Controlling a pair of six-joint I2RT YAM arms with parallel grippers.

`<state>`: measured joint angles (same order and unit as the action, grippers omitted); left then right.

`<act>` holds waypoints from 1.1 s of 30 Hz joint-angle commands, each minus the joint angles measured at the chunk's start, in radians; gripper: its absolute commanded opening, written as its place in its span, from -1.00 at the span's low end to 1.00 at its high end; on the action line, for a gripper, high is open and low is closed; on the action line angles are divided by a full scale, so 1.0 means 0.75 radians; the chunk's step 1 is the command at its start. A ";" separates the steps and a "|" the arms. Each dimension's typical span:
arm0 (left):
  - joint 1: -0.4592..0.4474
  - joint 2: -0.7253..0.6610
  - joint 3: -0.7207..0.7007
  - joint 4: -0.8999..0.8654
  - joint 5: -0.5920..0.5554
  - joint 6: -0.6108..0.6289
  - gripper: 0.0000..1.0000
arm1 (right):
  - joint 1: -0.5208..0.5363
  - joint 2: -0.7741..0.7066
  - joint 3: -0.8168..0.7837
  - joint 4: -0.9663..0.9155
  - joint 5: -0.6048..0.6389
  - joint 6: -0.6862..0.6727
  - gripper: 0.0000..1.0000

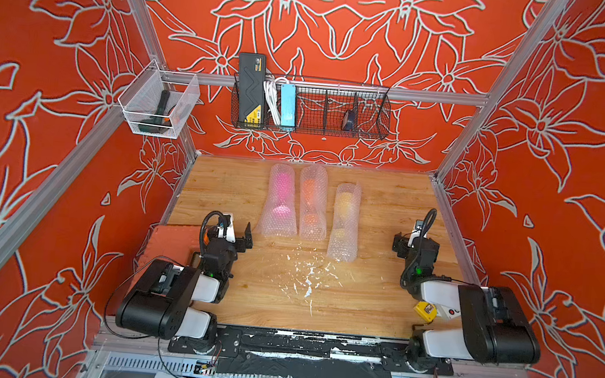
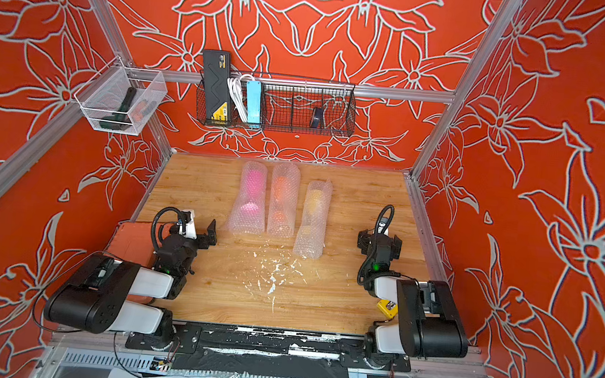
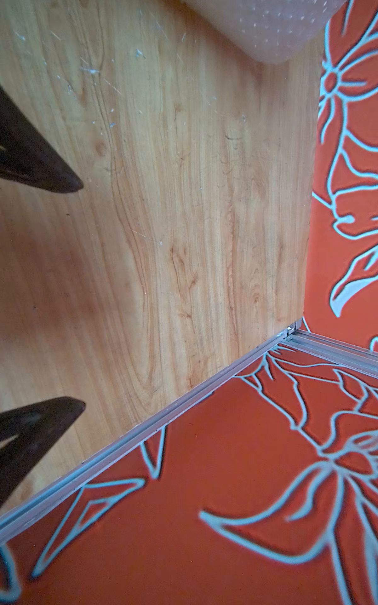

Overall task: Unpack wine glasses from bubble wrap
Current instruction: Unwrap the bubble wrap at the center of the board.

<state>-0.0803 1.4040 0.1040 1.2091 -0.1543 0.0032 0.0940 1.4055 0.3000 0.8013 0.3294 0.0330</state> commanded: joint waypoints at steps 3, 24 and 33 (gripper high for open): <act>-0.001 0.006 0.015 0.020 0.044 0.030 0.96 | -0.001 0.010 0.019 0.023 -0.001 -0.015 0.95; -0.001 0.008 0.017 0.016 0.044 0.030 0.96 | -0.001 0.009 0.019 0.021 -0.002 -0.015 0.95; 0.014 -0.001 0.028 -0.005 0.038 0.010 0.96 | 0.002 -0.015 0.011 0.015 0.031 0.002 0.95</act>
<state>-0.0772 1.4040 0.1047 1.2072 -0.1280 0.0071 0.0940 1.4052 0.2996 0.8013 0.3325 0.0334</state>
